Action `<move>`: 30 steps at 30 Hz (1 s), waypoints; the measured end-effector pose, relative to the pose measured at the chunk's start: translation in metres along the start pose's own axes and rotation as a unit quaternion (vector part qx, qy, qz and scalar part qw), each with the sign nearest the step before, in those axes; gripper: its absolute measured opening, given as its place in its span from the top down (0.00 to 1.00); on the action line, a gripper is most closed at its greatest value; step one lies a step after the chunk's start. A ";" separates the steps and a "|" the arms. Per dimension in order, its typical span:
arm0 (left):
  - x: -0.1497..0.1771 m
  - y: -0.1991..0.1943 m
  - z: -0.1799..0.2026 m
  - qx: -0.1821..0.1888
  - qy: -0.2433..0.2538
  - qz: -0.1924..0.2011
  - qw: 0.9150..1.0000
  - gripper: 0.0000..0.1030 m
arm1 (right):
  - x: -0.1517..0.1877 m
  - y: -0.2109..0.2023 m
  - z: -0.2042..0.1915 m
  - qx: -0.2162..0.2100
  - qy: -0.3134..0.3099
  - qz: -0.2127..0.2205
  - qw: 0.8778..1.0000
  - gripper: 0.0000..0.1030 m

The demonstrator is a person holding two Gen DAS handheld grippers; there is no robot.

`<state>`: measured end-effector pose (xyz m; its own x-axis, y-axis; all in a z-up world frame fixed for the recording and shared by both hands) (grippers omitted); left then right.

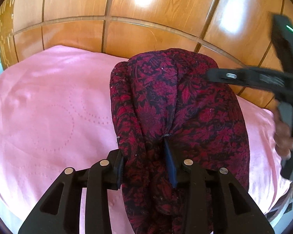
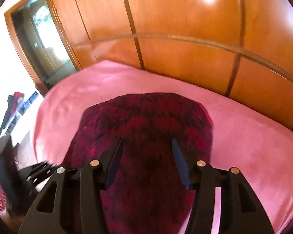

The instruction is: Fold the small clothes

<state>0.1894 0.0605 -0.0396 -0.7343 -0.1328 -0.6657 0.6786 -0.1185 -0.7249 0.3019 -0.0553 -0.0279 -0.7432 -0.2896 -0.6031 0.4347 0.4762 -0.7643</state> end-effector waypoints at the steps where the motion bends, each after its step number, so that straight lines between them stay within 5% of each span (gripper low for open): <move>1: 0.000 0.000 0.000 -0.004 0.001 0.002 1.000 0.67 | -0.004 0.016 0.000 0.006 -0.006 -0.025 1.000 0.47; 11: -0.001 0.002 0.000 -0.027 0.004 0.014 1.000 0.67 | -0.003 0.076 0.006 0.029 -0.002 -0.069 0.997 0.40; 23: 0.003 -0.007 0.001 -0.033 -0.007 0.020 0.999 0.67 | -0.003 0.053 0.005 0.033 0.000 -0.026 0.999 0.35; 30: 0.006 -0.015 -0.003 -0.055 -0.005 0.029 0.998 0.56 | -0.001 0.024 0.001 0.029 -0.001 0.002 1.000 0.29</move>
<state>0.1747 0.0648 -0.0330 -0.6932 -0.1462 -0.7058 0.7136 -0.0018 -0.7005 0.3134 -0.0441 -0.0464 -0.7407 -0.2892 -0.6064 0.4666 0.4280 -0.7740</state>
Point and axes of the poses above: each gripper's, at about its wrist camera, not at the fingertips, and y roughly the way its jaws point, z to its right, x to its underside, the point moved 6 cm from there along y, roughly the way its jaws point, and after that the axes turned 2 degrees about -x, right-handed, at the moved point
